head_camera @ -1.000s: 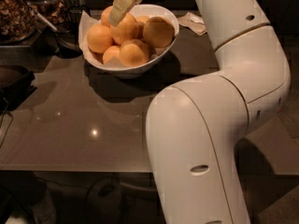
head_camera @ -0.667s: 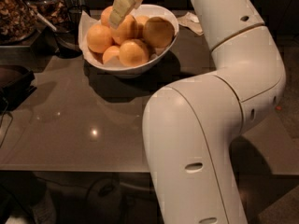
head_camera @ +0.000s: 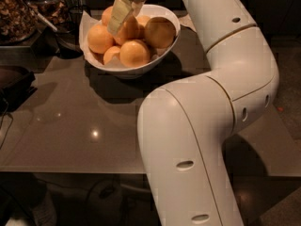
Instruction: Pick orange from white bowl
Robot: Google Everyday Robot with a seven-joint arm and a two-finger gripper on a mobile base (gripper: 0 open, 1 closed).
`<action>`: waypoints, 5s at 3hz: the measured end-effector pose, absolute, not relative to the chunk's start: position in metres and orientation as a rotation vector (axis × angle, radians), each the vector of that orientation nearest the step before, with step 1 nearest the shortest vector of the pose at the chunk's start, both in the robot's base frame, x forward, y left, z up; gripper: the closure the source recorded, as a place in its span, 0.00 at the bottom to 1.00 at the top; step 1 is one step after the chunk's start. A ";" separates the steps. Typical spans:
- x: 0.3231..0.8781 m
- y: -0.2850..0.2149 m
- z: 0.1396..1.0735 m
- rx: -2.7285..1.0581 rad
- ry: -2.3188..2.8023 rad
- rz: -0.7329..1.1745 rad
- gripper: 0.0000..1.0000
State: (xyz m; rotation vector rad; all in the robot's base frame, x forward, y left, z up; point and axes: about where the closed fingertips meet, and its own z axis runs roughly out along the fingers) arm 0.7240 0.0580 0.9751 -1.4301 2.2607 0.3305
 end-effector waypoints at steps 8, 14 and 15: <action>0.732 0.065 0.958 -1.511 2.216 0.309 0.90; 0.704 0.090 1.040 -1.473 1.941 0.442 1.00; 0.684 0.076 1.045 -1.418 1.966 0.466 1.00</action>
Offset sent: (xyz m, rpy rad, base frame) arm -0.0052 -0.0154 -0.0103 -0.1027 0.0864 0.0195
